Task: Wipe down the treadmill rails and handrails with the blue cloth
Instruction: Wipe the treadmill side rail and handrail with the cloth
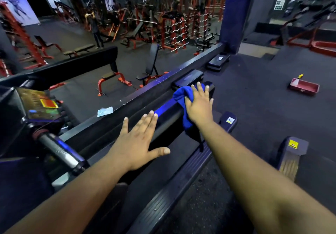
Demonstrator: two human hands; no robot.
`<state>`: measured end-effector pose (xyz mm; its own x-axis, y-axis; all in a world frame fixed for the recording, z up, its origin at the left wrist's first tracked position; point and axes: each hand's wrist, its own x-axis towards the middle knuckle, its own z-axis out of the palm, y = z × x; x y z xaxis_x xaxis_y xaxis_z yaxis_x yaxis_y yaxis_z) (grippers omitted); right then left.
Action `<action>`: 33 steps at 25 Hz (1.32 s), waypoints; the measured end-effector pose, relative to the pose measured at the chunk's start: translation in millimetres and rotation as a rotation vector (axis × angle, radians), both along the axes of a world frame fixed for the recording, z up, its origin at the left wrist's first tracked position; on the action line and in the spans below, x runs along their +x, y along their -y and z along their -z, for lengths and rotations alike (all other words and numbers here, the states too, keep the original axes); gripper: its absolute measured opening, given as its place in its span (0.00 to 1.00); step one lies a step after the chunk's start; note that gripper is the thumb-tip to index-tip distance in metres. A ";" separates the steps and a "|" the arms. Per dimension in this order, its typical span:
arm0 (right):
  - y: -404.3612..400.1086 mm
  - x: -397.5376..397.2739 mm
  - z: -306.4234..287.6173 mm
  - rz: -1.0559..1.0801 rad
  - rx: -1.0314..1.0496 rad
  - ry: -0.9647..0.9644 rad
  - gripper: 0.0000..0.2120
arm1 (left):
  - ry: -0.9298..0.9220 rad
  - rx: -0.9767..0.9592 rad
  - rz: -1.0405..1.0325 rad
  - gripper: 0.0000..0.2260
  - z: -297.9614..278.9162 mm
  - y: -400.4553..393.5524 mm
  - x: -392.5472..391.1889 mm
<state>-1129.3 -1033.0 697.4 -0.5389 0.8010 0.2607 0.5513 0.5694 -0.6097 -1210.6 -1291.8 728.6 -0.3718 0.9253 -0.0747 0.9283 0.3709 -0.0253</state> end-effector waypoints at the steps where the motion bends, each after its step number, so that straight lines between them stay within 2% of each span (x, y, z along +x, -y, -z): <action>1: 29.9 -3.7 1.1 -0.003 -0.025 -0.054 0.26 | -0.022 -0.001 -0.010 0.52 1.7 16.9 3.0; 4: 144.5 5.2 11.1 -0.295 0.054 -0.116 0.26 | -0.070 0.013 -0.045 0.53 2.5 68.6 11.0; 6: 166.0 20.5 12.5 -0.475 0.171 -0.037 0.28 | -0.096 -0.005 -0.061 0.53 2.3 95.1 12.7; 7: 157.5 20.7 10.5 -0.498 0.260 0.019 0.29 | -0.108 -0.005 -0.067 0.53 2.1 106.8 11.8; 9: 129.6 12.3 3.8 -0.378 0.259 0.098 0.29 | -0.103 0.012 -0.082 0.53 0.4 126.3 9.8; 12: 166.4 -0.1 -5.9 -0.152 0.050 -0.028 0.24 | -0.099 0.032 -0.101 0.53 0.0 158.6 9.3; 13: 203.5 -3.5 -3.5 -0.186 0.066 -0.057 0.25 | -0.104 0.038 -0.111 0.53 0.5 170.4 10.4; 15: 273.6 2.7 0.2 -0.397 0.129 -0.050 0.26 | -0.118 0.036 -0.127 0.52 0.3 192.6 13.2; 17: 289.7 14.9 -0.7 -0.571 0.245 0.049 0.29 | -0.116 0.045 -0.165 0.52 -1.4 212.1 15.1; 19: 267.0 10.3 -7.7 -0.552 0.328 0.136 0.30 | -0.134 0.047 -0.189 0.51 -3.4 235.8 15.1; 21: 258.3 3.1 -14.6 -0.382 0.224 0.165 0.27 | -0.143 0.037 -0.228 0.52 -2.9 263.4 14.5; 23: 290.6 -2.3 -11.1 -0.308 0.152 0.116 0.27 | -0.133 0.050 -0.287 0.52 -0.2 289.0 12.5; 26: 371.1 -0.5 -7.1 -0.573 0.300 0.108 0.31 | -0.150 0.084 -0.331 0.52 0.5 317.9 12.7; 28: 383.5 1.1 -13.0 -0.786 0.440 0.192 0.34 | -0.165 0.070 -0.331 0.52 -3.7 333.1 16.3; 29: 372.2 -5.0 -19.6 -0.827 0.483 0.240 0.37 | -0.182 0.059 -0.328 0.52 -4.8 340.6 15.6; 31: 339.1 -19.3 -26.9 -0.775 0.451 0.308 0.40 | -0.206 0.039 -0.324 0.50 -3.5 358.2 12.1; 33: 341.1 -23.1 -26.2 -0.612 0.409 0.335 0.41 | -0.211 0.047 -0.340 0.49 -1.6 376.4 6.6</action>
<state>-1152.5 -1374.2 723.6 -0.9524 0.2150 0.2163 0.1863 0.9717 -0.1454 -1204.0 -1668.3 730.3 -0.6599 0.7475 0.0757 0.7287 0.6614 -0.1776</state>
